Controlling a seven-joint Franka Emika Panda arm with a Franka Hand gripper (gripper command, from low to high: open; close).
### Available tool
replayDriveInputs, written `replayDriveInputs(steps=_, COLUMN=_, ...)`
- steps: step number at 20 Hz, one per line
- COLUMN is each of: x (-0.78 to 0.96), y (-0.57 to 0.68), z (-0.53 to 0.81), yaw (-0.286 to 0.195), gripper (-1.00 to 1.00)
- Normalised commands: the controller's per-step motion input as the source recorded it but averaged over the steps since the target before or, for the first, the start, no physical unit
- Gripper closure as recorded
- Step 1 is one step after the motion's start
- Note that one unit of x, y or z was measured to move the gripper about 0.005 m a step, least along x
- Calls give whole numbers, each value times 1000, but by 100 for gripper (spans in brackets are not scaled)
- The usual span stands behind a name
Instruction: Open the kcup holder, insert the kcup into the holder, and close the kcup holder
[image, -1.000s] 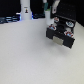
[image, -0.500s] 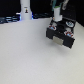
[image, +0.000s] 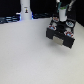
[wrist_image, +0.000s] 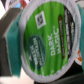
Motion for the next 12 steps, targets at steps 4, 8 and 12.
replayDriveInputs(steps=4, x=-30, y=298, z=-140, yaw=66, gripper=100)
replayDriveInputs(steps=8, x=-41, y=33, z=-187, yaw=9, gripper=100)
replayDriveInputs(steps=12, x=4, y=9, z=-200, yaw=-14, gripper=100)
